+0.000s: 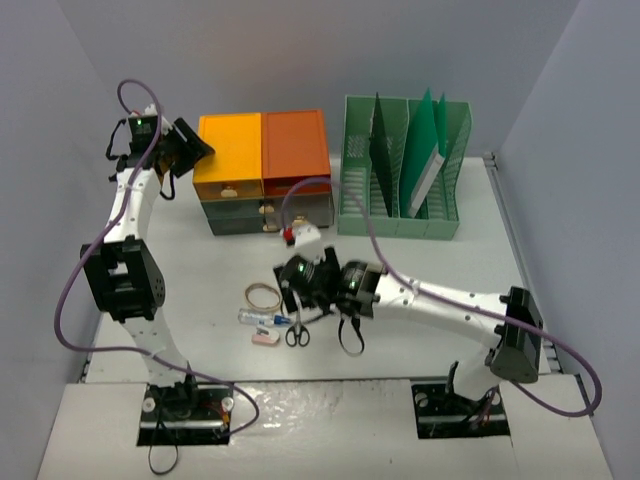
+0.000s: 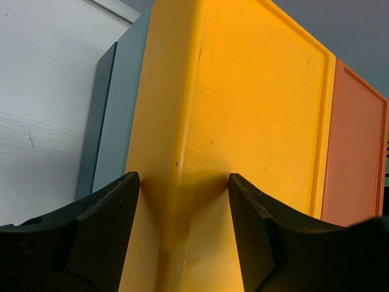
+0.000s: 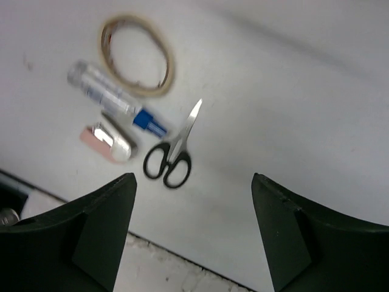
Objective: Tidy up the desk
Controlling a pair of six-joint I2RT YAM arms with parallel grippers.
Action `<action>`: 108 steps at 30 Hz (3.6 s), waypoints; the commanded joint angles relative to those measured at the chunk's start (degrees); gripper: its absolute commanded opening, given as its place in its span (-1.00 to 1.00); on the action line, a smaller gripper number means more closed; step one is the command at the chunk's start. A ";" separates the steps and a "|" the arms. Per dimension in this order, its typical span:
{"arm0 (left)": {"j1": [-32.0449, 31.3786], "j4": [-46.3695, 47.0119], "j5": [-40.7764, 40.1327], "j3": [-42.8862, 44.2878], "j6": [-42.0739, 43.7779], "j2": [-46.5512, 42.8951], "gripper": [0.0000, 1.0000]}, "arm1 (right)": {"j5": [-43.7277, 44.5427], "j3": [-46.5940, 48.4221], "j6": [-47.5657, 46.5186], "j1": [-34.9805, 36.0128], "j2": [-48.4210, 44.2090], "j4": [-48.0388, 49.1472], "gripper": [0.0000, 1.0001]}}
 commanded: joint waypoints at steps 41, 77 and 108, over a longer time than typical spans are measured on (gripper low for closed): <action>1.21 -8.26 -7.74 -6.55 6.08 -21.26 0.12 | -1.92 2.32 -17.73 10.22 23.00 20.45 0.22; 3.23 -8.84 -8.41 -9.03 6.49 -24.01 0.12 | -8.68 0.44 -16.66 10.15 27.69 24.62 0.19; 3.76 -7.70 -8.54 -10.79 6.18 -24.05 0.12 | 4.05 13.20 -16.64 10.52 13.35 10.60 -1.00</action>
